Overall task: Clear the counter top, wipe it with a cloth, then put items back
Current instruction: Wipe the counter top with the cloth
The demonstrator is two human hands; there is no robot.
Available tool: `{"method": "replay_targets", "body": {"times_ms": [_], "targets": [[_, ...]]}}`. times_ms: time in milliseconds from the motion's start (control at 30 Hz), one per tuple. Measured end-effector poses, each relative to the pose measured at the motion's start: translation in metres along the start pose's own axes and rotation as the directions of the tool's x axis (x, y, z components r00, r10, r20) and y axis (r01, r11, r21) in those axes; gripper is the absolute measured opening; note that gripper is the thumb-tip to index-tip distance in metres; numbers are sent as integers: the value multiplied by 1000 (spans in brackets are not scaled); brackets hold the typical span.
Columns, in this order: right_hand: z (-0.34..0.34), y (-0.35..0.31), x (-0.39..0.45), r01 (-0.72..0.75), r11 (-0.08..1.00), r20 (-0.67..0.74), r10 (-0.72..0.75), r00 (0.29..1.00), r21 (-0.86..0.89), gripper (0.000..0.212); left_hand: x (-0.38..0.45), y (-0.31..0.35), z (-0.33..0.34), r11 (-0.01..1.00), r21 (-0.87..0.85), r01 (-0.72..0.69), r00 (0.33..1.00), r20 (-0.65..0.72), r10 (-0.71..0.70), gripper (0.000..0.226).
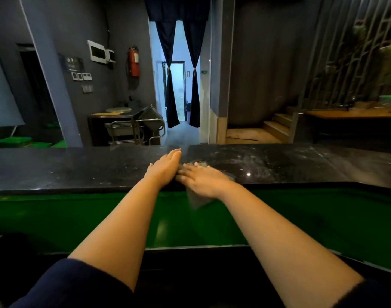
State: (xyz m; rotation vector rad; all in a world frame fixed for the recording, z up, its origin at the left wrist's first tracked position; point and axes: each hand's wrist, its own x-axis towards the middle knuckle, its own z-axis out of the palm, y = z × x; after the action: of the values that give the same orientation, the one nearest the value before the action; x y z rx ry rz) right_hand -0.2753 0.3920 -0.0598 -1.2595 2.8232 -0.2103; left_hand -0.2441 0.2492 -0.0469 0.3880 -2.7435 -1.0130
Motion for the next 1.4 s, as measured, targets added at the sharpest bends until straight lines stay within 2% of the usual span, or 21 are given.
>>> {"method": "replay_targets", "body": {"times_ms": [33, 67, 167, 233, 300, 400, 533, 667, 767, 833, 900, 967, 1000, 1067, 1100, 1167, 1200, 1300, 1333, 1400], "targets": [[-4, 12, -4, 32, 999, 13, -32, 999, 3, 56, 7, 2, 5, 1000, 16, -7, 1000, -11, 7, 61], [-10, 30, -7, 1, 1000, 29, -2, 1000, 14, 53, 12, 4, 9, 998, 54, -34, 999, -7, 34, 58], [-24, 82, -6, -281, 960, 43, 280, 959, 15, 49, 14, 11, 21, 968, 241, -62, 998, -4, 65, 53], [-23, 86, 15, -371, 929, 30, 370, 928, 13, 52, 18, 4, 27, 953, 297, -68, 997, -13, 75, 56], [-17, 67, 50, -286, 958, 20, 286, 958, 0, 53, 25, -4, 30, 937, 337, -94, 995, -11, 104, 60], [-14, 45, 93, -70, 997, 58, 72, 996, -39, 58, 29, -8, 31, 849, 507, -149, 984, -6, 176, 47], [-24, 69, 133, -42, 996, 123, 51, 991, -76, 60, 33, -9, 29, 836, 538, -105, 994, 35, 103, 58], [-33, 127, 149, -256, 965, 64, 260, 963, -60, 60, 37, -13, 29, 767, 626, -144, 989, 101, 103, 50], [-33, 175, 144, -460, 885, 55, 464, 884, -67, 64, 35, -10, 29, 801, 585, -124, 992, 84, 92, 54], [-30, 170, 140, -510, 857, 4, 512, 859, -75, 63, 33, -6, 28, 864, 500, -59, 998, 51, 39, 59], [-31, 138, 131, -363, 926, 14, 366, 930, -108, 61, 33, -2, 27, 878, 478, -34, 999, 48, 13, 61], [-31, 107, 123, -112, 985, 105, 127, 986, -134, 55, 32, 0, 27, 867, 498, -25, 999, 48, 1, 61], [-32, 101, 119, -50, 991, 148, 69, 987, -123, 52, 31, 0, 27, 862, 506, -18, 999, 46, -6, 62], [-38, 106, 105, -39, 993, 156, 57, 986, -114, 51, 30, 1, 27, 859, 512, -14, 999, 39, -7, 63], [-43, 115, 96, -64, 991, 136, 80, 987, -118, 51, 29, 1, 26, 858, 513, -19, 999, 38, 0, 63], [-46, 145, 82, -204, 970, 70, 214, 974, -133, 53, 27, 1, 26, 861, 507, -30, 999, 41, 10, 63], [-46, 166, 80, -319, 939, 39, 326, 945, -126, 54, 27, 1, 26, 868, 496, -29, 999, 39, 11, 62], [-40, 198, 72, -628, 778, -9, 628, 778, -35, 68, 26, 3, 26, 879, 475, -30, 999, 35, 16, 61], [-37, 193, 73, -646, 763, -10, 646, 763, -26, 71, 26, 3, 26, 885, 465, -27, 999, 33, 13, 60], [-33, 162, 68, -544, 838, -3, 544, 839, -37, 72, 25, 5, 26, 891, 454, -18, 999, 34, 2, 56]]}}
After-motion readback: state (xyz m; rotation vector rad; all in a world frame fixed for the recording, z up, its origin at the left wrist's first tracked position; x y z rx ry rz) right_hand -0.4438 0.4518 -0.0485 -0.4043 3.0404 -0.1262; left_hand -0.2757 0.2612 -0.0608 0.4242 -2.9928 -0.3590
